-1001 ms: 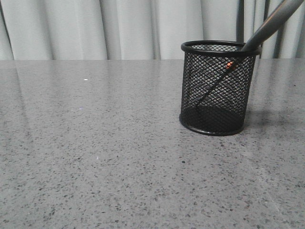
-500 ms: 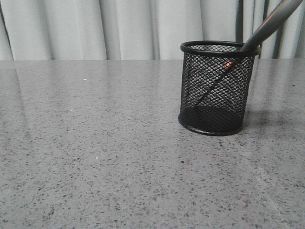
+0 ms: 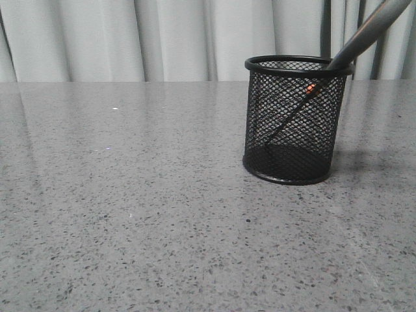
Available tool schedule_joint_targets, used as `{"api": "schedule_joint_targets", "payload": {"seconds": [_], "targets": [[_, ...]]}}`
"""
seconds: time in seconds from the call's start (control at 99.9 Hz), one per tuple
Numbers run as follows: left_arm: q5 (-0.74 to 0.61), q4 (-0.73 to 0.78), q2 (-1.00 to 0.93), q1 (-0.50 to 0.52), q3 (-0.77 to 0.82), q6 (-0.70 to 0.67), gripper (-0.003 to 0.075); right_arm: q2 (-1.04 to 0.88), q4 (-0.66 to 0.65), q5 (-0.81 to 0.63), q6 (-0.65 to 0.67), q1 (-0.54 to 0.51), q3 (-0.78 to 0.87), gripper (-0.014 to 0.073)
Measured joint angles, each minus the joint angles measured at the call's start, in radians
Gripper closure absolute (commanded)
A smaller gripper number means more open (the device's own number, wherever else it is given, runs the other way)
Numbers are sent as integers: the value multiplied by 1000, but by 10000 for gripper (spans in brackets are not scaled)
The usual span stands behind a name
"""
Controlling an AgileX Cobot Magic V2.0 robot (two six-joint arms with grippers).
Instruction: Put scissors into bucket
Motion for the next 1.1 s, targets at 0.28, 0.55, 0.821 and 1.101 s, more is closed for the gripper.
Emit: {"api": "schedule_joint_targets", "payload": {"seconds": [0.28,0.55,0.821,1.101], "targets": [[0,0,0,0,0,0,740,-38,11,65,0,-36,74,654],[0,0,0,0,0,0,740,-46,15,225,0,-36,74,654],[0,0,0,0,0,0,740,-46,15,225,0,-36,74,654],[0,0,0,0,0,0,740,-46,15,225,0,-36,74,654]]}}
